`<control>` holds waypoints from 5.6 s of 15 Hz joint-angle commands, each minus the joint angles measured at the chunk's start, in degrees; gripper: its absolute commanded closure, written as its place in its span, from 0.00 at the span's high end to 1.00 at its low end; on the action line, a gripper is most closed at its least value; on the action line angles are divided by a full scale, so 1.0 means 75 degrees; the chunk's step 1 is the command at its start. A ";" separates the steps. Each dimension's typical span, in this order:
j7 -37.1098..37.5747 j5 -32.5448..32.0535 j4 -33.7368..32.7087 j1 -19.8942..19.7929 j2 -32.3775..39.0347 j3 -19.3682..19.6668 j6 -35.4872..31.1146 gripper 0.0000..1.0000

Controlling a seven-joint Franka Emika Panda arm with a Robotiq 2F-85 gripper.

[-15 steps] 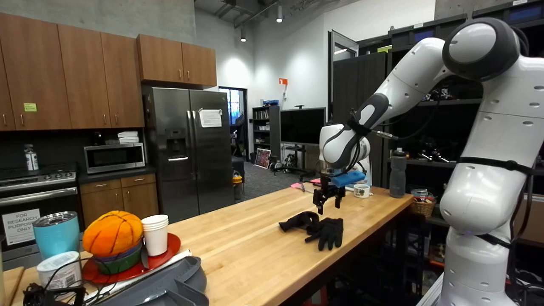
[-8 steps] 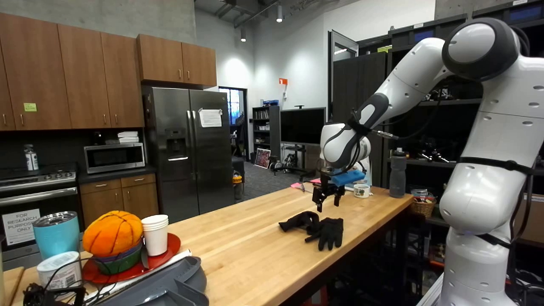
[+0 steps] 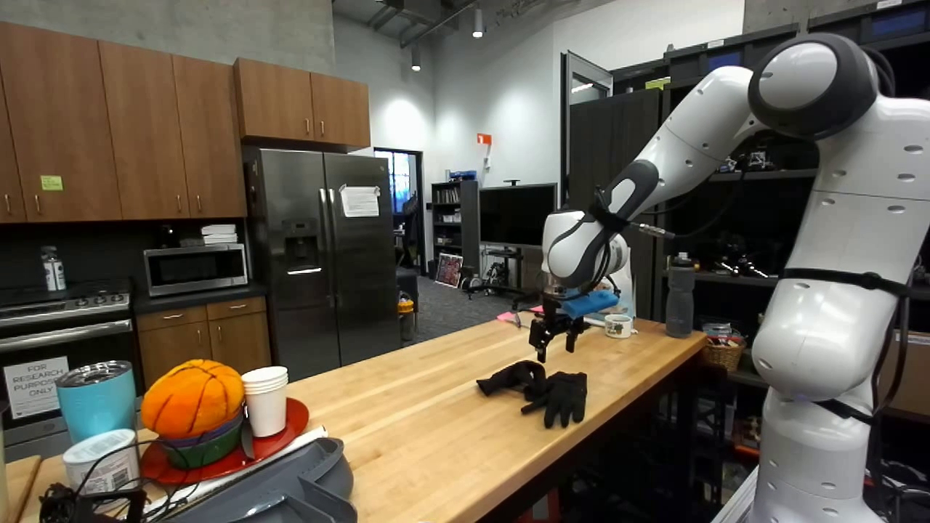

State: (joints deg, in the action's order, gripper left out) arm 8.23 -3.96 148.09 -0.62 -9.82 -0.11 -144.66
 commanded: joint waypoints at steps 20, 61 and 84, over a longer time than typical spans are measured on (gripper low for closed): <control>0.0178 -0.0485 -0.0951 0.0005 0.0822 -0.0217 0.0771 1.00; 0.2088 -0.0252 -0.1169 0.0162 0.0803 -0.0313 0.1792 1.00; 0.3010 -0.0770 -0.1857 0.0226 0.1691 -0.0246 0.1712 1.00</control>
State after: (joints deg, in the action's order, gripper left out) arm 29.85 -8.68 136.20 0.69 0.80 -2.43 -132.24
